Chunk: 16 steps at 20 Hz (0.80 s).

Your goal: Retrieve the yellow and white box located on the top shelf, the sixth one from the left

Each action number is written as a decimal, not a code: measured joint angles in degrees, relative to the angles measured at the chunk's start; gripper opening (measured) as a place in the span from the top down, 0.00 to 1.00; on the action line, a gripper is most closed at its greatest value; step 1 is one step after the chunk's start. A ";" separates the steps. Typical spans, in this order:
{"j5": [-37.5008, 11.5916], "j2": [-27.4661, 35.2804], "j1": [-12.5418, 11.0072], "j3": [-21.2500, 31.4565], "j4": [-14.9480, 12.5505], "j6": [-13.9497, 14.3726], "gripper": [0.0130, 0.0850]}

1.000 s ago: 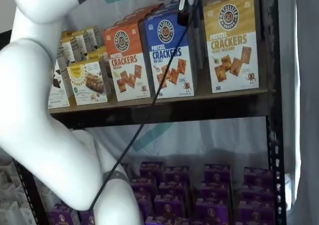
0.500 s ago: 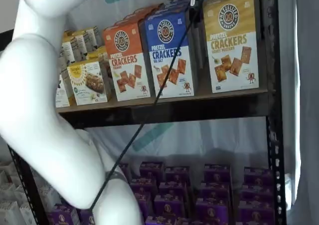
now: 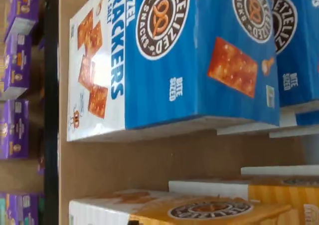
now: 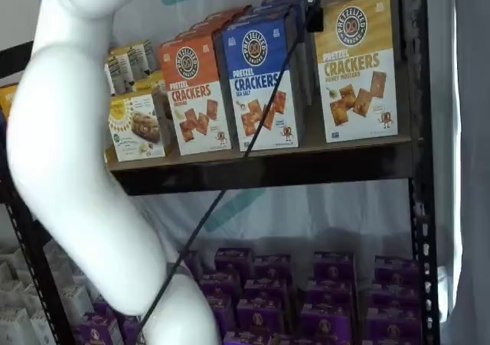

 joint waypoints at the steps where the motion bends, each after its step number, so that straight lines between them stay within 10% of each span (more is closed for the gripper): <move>1: 0.61 0.86 0.38 -1.05 -0.97 0.32 0.00; 16: 2.07 8.26 4.06 -8.79 -7.92 2.37 0.00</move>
